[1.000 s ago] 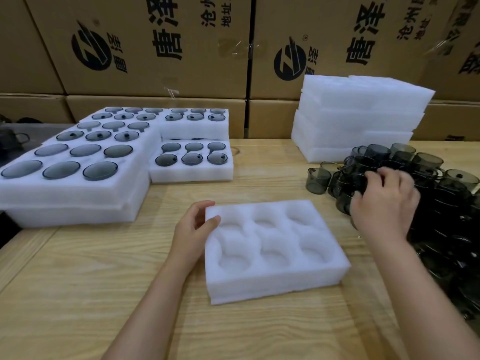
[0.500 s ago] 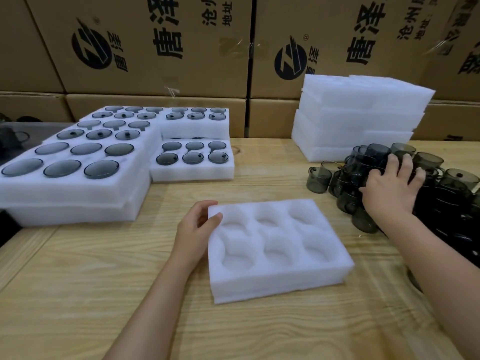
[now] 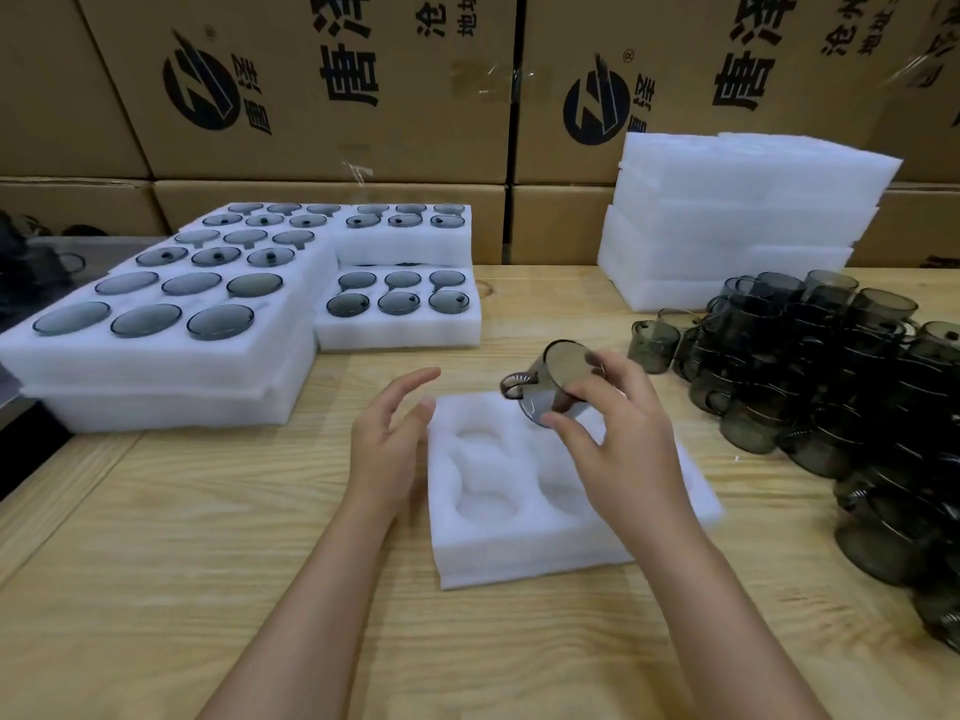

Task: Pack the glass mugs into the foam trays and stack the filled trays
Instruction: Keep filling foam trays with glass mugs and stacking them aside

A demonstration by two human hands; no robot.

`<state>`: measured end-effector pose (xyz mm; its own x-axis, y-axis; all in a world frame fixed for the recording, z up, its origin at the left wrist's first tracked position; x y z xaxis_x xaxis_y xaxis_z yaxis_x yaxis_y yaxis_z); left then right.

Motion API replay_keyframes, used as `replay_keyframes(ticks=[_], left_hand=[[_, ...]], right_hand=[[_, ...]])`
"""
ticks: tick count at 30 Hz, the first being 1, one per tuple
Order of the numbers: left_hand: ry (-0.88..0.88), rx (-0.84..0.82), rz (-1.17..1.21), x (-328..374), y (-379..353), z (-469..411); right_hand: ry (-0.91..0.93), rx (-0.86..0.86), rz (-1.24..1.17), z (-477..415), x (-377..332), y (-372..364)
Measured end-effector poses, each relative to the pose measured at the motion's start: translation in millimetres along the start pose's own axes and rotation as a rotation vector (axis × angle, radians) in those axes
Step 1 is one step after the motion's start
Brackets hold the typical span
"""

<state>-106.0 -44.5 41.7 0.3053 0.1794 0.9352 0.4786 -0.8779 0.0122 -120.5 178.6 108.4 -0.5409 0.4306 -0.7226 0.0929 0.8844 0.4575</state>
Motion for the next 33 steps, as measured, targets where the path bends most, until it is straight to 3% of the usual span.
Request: replay_keyframes(ticks=[3, 6, 11, 18, 28, 33], left_hand=[[-0.15, -0.012, -0.134, 27, -5, 3], [-0.25, -0.146, -0.258, 43, -25, 9], [-0.207, -0.344, -0.128, 45, -44, 18], [-0.263, -0.367, -0.198, 57, -55, 22], [-0.109, -0.389, -0.387, 29, -53, 17], [-0.002, -0.344, -0.184, 10, -43, 11]], right_hand=[[0.055, 0.004, -0.002, 7, -4, -2], [0.073, -0.08, -0.092, 13, -9, -11], [0.036, -0.139, -0.282, 16, -10, -20], [-0.114, -0.091, -0.678, 14, 2, -18], [-0.2, 0.013, -0.518, -23, 34, 16], [-0.25, -0.2, -0.352, -51, 70, 36]])
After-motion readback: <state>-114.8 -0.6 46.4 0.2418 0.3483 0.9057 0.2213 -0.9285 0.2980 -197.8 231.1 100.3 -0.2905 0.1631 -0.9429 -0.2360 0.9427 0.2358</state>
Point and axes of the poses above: each hand's wrist, its own z-axis away from the middle knuckle, its own y-axis out of the back of the hand, x = y × z, the point moved 10 cm from there along -z, towards the middle knuckle, and after that the axes turned 4 degrees about -z, right-handed, at the moved point
